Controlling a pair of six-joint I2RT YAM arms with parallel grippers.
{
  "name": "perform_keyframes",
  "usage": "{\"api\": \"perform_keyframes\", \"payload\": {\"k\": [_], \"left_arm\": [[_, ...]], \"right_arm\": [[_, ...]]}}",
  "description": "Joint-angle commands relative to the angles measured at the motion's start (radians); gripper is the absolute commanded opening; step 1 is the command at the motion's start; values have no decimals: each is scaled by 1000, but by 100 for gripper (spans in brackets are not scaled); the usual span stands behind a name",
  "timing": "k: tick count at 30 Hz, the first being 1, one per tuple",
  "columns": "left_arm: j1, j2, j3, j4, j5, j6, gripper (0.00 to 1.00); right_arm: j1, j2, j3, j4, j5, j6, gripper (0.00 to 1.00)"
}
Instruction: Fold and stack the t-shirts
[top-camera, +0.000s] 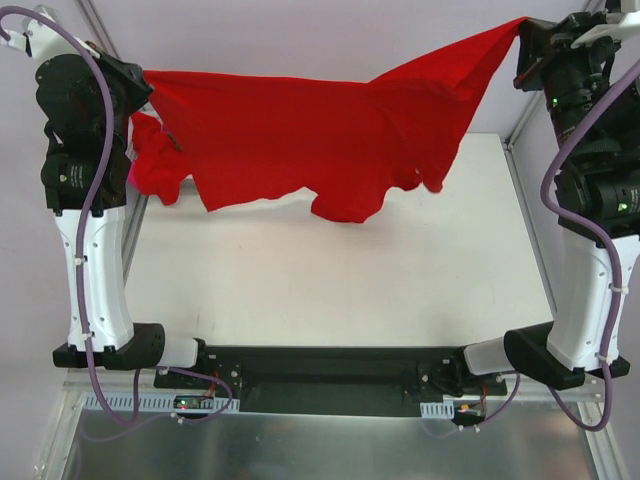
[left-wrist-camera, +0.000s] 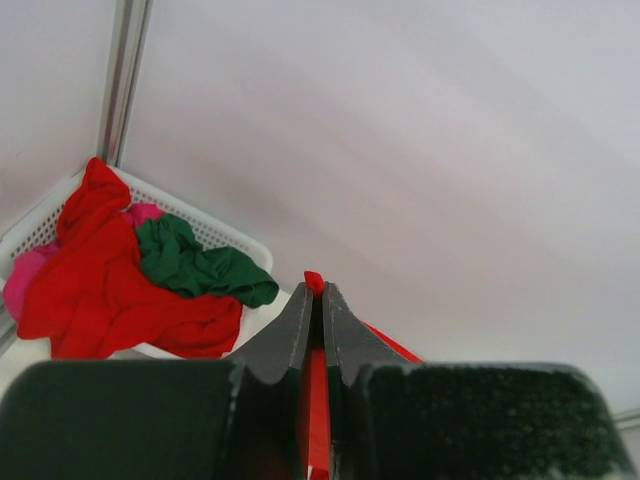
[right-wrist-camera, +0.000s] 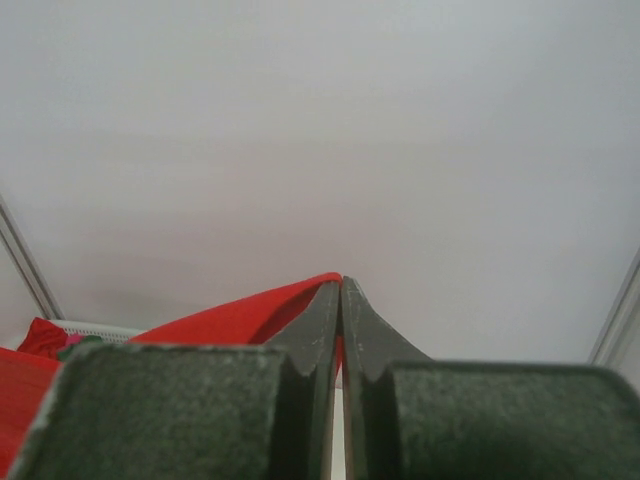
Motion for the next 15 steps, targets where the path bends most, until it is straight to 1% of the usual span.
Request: {"api": "perform_keyframes", "payload": {"k": [1, 6, 10, 11, 15], "left_arm": [[12, 9, 61, 24, 34, 2, 0], [12, 12, 60, 19, 57, 5, 0], [12, 16, 66, 13, 130, -3, 0], [12, 9, 66, 10, 164, -8, 0], [12, -20, 61, 3, 227, -12, 0]], "right_arm": [[-7, -36, 22, 6, 75, -45, 1], [-9, -76, 14, -17, 90, -92, 1], [-7, -89, 20, -26, 106, -106, 1], [-4, -90, 20, -36, 98, -100, 1], [-6, -110, 29, -69, 26, -63, 1]]}}
